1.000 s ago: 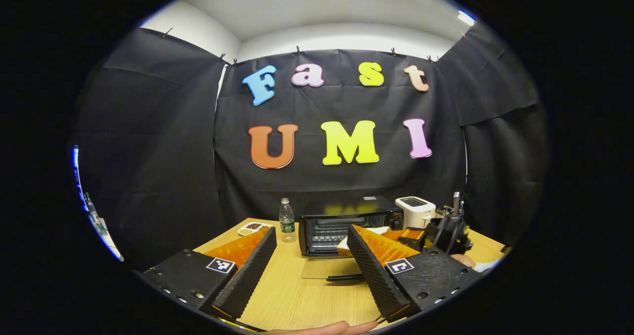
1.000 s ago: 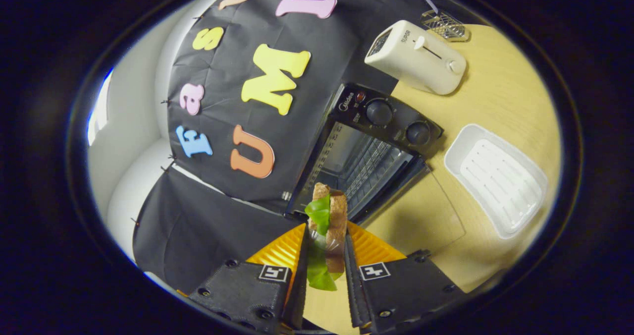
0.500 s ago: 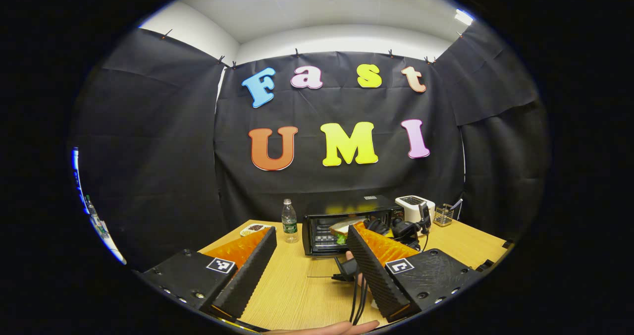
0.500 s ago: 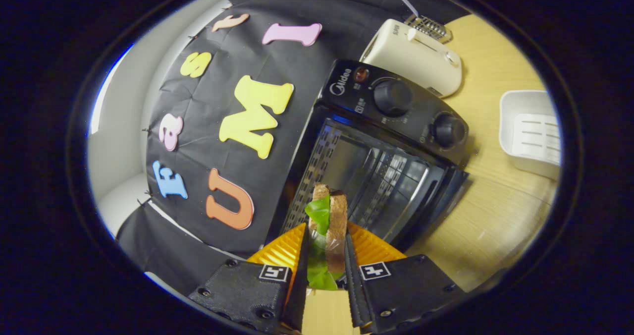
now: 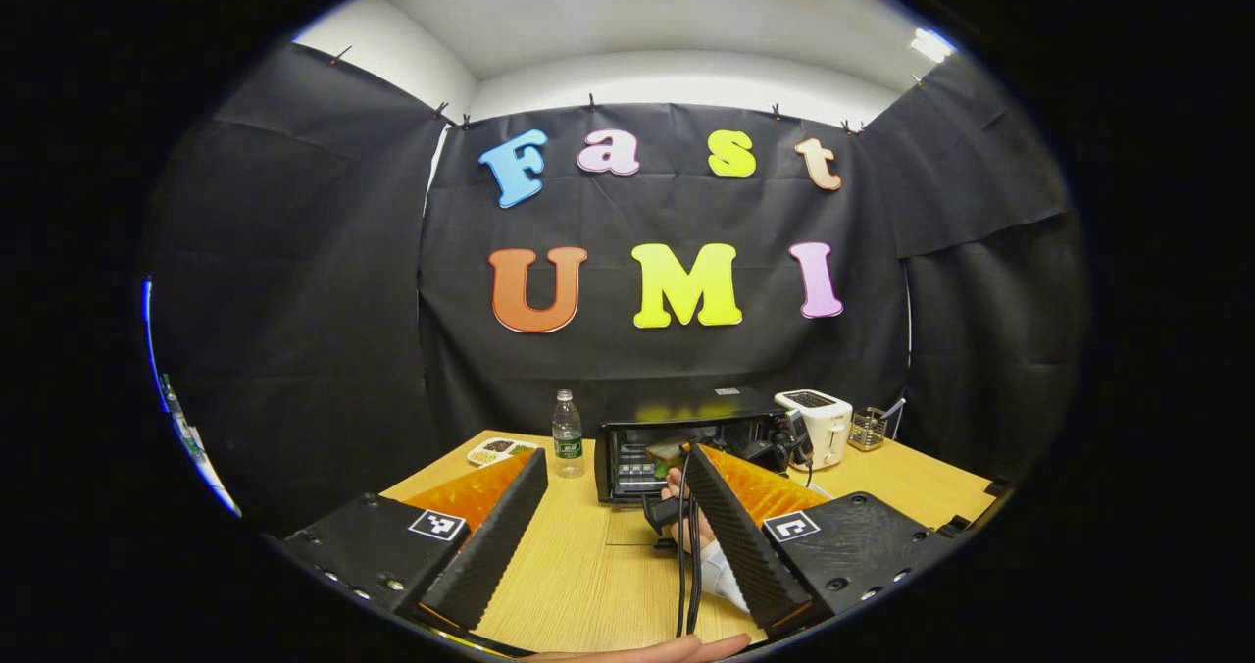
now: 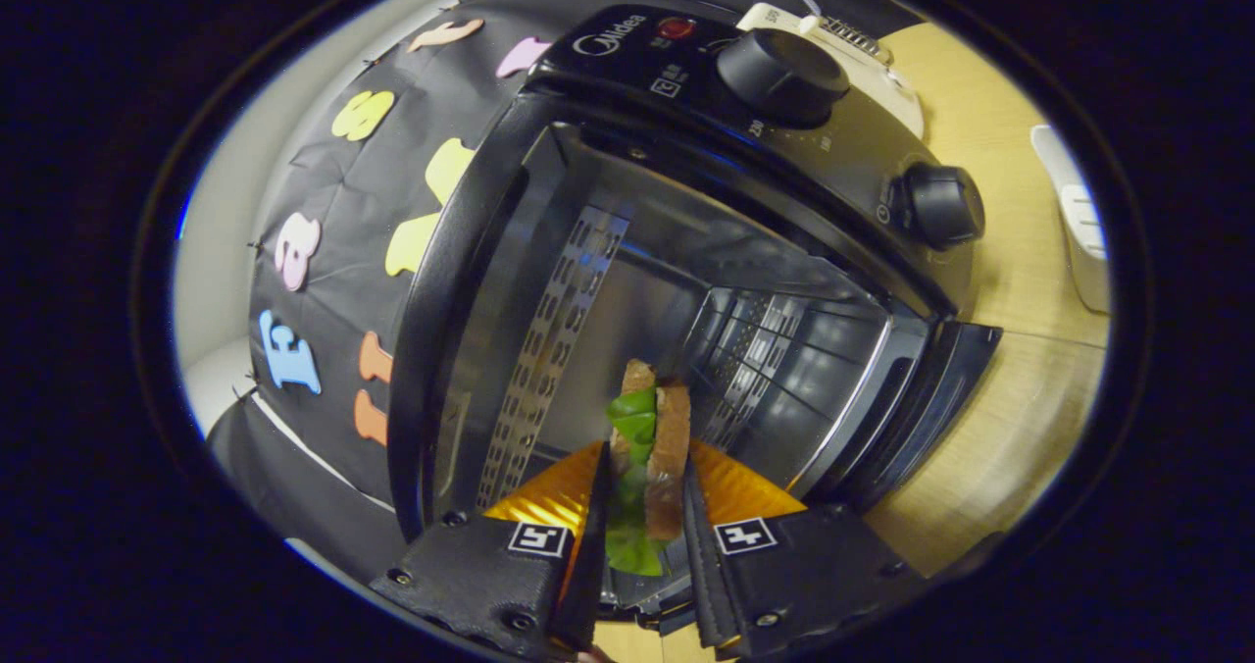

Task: Open the electric oven with the left hand, put the food in, and close the electric oven.

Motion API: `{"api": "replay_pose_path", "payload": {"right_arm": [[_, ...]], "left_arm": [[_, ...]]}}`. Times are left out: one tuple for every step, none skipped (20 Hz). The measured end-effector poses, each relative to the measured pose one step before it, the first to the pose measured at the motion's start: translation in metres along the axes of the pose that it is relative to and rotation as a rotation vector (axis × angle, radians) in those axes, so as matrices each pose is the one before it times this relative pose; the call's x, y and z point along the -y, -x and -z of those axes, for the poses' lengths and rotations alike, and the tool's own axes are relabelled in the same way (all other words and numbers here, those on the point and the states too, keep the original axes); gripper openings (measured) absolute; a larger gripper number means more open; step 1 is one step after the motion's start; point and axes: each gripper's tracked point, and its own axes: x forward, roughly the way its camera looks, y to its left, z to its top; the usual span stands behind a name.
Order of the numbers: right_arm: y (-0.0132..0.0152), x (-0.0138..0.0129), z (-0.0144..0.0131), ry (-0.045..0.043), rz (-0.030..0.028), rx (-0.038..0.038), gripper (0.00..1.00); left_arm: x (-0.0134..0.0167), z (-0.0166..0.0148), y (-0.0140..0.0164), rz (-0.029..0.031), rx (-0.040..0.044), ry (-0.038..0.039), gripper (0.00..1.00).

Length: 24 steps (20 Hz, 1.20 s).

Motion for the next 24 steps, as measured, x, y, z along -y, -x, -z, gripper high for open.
{"api": "replay_pose_path", "payload": {"right_arm": [[0.00024, -0.00029, 0.00171, 0.01643, -0.00029, -0.00466, 0.42], [-0.00138, 0.00159, 0.00071, 0.01396, 0.00406, -0.00331, 0.43], [-0.00012, -0.00139, -0.00048, 0.00946, -0.00669, 0.0023, 0.44], [-0.00026, -0.00037, -0.00086, 0.01689, 0.00253, 0.00428, 0.46], [-0.00065, 0.00065, -0.00085, 0.01062, -0.00169, 0.00659, 0.38], [-0.0003, -0.00045, 0.00083, 0.00627, 0.0022, -0.00265, 0.39], [0.00108, -0.00049, 0.00003, 0.00414, 0.00817, 0.0007, 0.37], [0.00044, -0.00106, 0.00022, 0.009, 0.003, -0.00304, 0.53], [0.00138, -0.00187, 0.00275, 0.02282, 0.00326, -0.0103, 0.55], [-0.00023, -0.00247, 0.00084, 0.02817, -0.00267, -0.00244, 0.61], [0.00092, -0.00616, 0.00096, 0.02694, -0.004, -0.00439, 0.65], [0.00021, -0.00365, 0.00113, 0.03126, 0.00309, -0.00415, 0.67], [-0.00076, -0.0011, 0.00061, 0.03757, 0.00904, -0.00865, 0.71], [-0.0007, -0.00094, 0.0029, 0.04934, 0.01147, -0.01499, 0.87], [-0.00137, 0.00016, 0.00336, 0.05231, 0.00954, -0.01437, 0.88], [-0.00141, 0.00251, 0.00406, 0.06897, 0.01941, -0.02716, 0.91], [-0.00164, 0.00591, 0.00624, 0.06522, 0.02061, -0.0357, 0.93], [-0.00209, 0.0, 0.00483, 0.04203, 0.00343, -0.03879, 0.95], [-0.00018, -0.00103, 0.00416, 0.04054, -0.00828, -0.02844, 0.95], [0.00142, 0.00017, 0.00225, 0.03402, -0.00449, -0.0174, 0.97], [-0.00183, -0.00011, 0.00055, 0.0397, -0.00238, -0.01698, 0.98], [0.00026, -0.00137, -0.0006, 0.04723, 0.0048, -0.0194, 0.98], [0.00043, -0.0024, -0.00018, 0.05332, 0.00333, -0.01599, 0.98], [-0.00013, -0.00097, 0.00141, 0.05734, 0.00664, -0.01658, 0.99]], "left_arm": [[-0.00437, -0.00191, 0.00124, -0.00281, 0.00555, 0.00674, 0.95], [-0.00313, 0.00086, 0.00092, -0.00168, 0.00089, 0.00627, 0.95], [-0.0031, 0.00129, 0.00084, -0.00548, -0.00285, 0.00684, 0.94], [-0.00404, 0.00194, 0.00046, -0.00779, -0.00288, 0.00863, 0.94], [-0.00196, 0.0017, 0.00056, -0.00055, -0.0035, 0.00646, 0.94], [0.00088, 0.00335, -0.0004, 0.00535, -0.00711, 0.00247, 0.94], [0.00097, 0.00234, -0.00022, 0.00827, -0.00707, -0.00184, 0.94], [-0.00235, 0.00183, -0.0004, -0.00258, -0.00913, 0.00069, 0.94], [-0.00254, -0.00025, -0.00109, -0.00466, -0.00235, 0.00249, 0.93], [-0.00096, 0.00106, 0.00011, 0.00075, -0.00477, -0.001, 0.93], [-0.00232, -0.00019, 0.00086, -0.00277, 0.00172, -0.00154, 0.93], [-0.00137, -0.00094, 0.0007, -0.00359, 0.00379, 0.00029, 0.93], [-0.00017, 0.00003, 0.00016, 0.00185, 0.00395, 0.00158, 0.93], [-0.00023, 0.0022, -0.0003, 0.00056, -0.00364, 0.00104, 0.93], [-0.00041, 0.00203, 0.00041, -0.00349, -0.00575, -0.00174, 0.93], [-0.00217, 0.00188, 0.00012, -0.00583, -0.00334, -0.00393, 0.93], [-0.00134, 0.00084, 0.00049, -0.00564, -0.00342, -0.00481, 0.93], [-0.00278, 0.00191, -0.0012, -0.00807, -0.00446, -0.00205, 0.93], [-0.00229, 0.00274, 0.00015, -0.00839, -0.00618, 0.00057, 0.93], [-0.00172, 0.00151, -0.00067, -0.00961, -0.00414, -0.00075, 0.93], [-0.00289, 0.00121, -0.00138, -0.01025, -0.00087, -0.0027, 0.93], [-0.00279, 0.00094, -0.00076, -0.00818, -0.00277, -0.00085, 0.93], [-0.00161, 0.00117, -0.00071, -0.00399, -0.00298, 0.00325, 0.93], [0.00017, 0.00087, -0.00048, 0.00102, -0.00432, 0.00564, 0.93]]}}
